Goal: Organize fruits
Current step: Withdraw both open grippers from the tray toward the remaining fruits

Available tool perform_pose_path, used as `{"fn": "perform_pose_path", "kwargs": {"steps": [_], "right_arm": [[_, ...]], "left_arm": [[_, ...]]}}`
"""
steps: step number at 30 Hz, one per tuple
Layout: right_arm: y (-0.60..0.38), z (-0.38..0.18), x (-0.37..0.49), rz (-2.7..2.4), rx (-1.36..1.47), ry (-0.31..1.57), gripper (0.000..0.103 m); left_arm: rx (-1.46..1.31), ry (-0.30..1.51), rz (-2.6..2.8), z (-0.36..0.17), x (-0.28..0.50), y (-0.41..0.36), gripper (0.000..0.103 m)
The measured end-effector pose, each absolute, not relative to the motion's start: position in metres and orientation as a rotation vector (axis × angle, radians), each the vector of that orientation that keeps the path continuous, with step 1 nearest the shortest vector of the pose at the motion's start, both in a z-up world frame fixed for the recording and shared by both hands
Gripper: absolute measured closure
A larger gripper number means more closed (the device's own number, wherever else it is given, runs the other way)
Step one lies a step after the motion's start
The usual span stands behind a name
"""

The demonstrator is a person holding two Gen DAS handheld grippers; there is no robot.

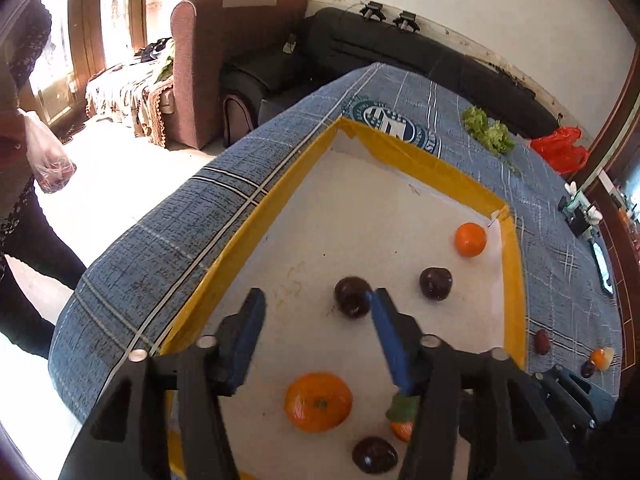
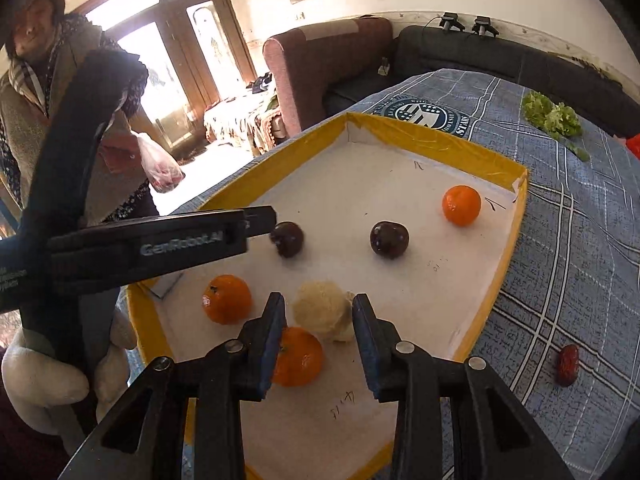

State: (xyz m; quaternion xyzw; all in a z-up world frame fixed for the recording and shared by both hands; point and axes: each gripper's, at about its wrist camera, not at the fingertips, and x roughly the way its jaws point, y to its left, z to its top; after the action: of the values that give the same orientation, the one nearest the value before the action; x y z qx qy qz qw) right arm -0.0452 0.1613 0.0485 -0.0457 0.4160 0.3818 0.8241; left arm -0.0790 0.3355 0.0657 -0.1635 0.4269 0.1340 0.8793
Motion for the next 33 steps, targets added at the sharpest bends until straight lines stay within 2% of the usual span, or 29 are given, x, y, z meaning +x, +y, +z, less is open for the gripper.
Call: {"fn": "perform_pose_path", "kwargs": {"steps": [5,7,9,18,33], "right_arm": [[0.136,0.058,-0.057,0.772,-0.039,0.851,0.049],[0.118,0.060,-0.061,0.743,-0.002,0.840,0.049],[0.103,0.061,-0.065,0.710,0.033,0.836,0.048],[0.034,0.059,-0.076,0.555,0.161,0.837,0.047],[-0.034,0.047,-0.093,0.454,0.273,0.840,0.046]], "left_arm": [[-0.292,0.815,0.349,0.088,-0.111,0.312,0.032],[-0.271,0.769,0.363,0.098,-0.124,0.298,0.021],[-0.247,0.736,0.363,0.106,-0.134,0.285,0.015],[-0.132,0.679,0.346,0.124,-0.149,0.224,0.015],[-0.009,0.714,0.211,0.124,-0.155,0.157,0.015]]}}
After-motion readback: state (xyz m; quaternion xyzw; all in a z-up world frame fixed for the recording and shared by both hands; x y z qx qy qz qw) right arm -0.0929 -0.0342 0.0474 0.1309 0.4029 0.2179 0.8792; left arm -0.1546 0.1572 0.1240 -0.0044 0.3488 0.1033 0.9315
